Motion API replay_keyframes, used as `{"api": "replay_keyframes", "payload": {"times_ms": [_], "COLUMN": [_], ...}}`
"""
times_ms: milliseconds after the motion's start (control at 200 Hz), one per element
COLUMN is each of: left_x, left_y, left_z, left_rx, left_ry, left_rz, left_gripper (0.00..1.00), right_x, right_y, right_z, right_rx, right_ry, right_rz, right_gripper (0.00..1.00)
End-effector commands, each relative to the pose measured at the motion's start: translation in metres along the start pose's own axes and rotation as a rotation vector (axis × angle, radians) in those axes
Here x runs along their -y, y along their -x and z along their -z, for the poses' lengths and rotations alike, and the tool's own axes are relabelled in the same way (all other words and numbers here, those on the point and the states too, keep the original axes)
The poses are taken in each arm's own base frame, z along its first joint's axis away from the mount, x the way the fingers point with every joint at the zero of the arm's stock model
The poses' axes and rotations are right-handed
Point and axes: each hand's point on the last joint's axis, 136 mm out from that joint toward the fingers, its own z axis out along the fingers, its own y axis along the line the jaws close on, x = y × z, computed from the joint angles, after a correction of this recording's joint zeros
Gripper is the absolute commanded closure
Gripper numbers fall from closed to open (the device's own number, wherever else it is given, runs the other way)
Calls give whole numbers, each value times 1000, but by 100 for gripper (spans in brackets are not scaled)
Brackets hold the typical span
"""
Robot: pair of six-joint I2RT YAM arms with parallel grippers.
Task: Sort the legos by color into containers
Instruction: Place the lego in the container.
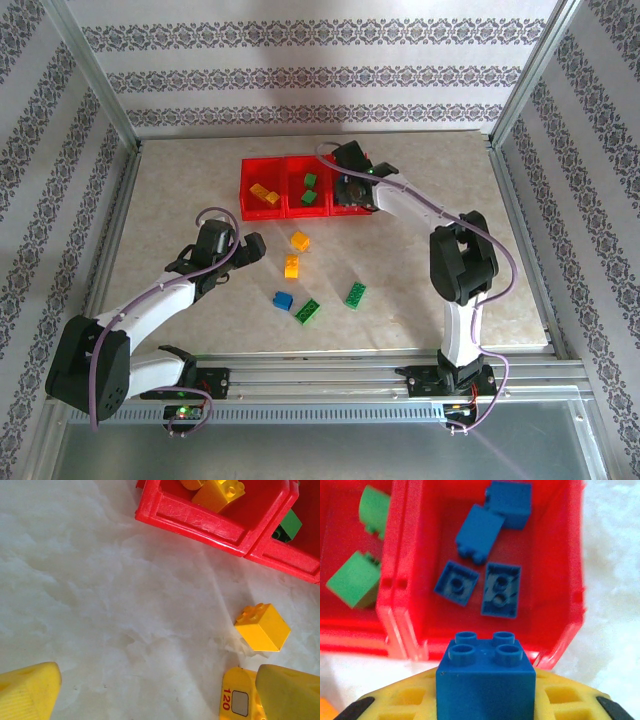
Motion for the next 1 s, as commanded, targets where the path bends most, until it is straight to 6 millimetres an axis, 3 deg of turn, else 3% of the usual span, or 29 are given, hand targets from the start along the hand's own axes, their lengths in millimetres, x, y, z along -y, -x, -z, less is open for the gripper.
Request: {"api": "replay_keyframes", "payload": {"times_ms": [0, 320, 495, 745, 994], "left_x": [1, 2, 2, 8, 35], "left_y": [-3, -3, -3, -1, -4], "left_z": [1, 2, 2, 4, 8], "left_rx": [2, 0, -5, -13, -21], "left_ry": [-5, -15, -16, -26, -80], "left_rz": [7, 6, 0, -33, -137], "left_gripper": [0, 0, 0, 0, 0], "right_x": [9, 11, 12, 12, 11], "right_y": [14, 22, 20, 22, 26], "right_z": [-13, -40, -47, -42, -25], "right_rx": [22, 9, 0, 6, 29], "right_ry": [-51, -79, -91, -87, -73], "right_rz": [-16, -15, -17, -22, -35], "right_gripper": [74, 71, 65, 52, 48]}}
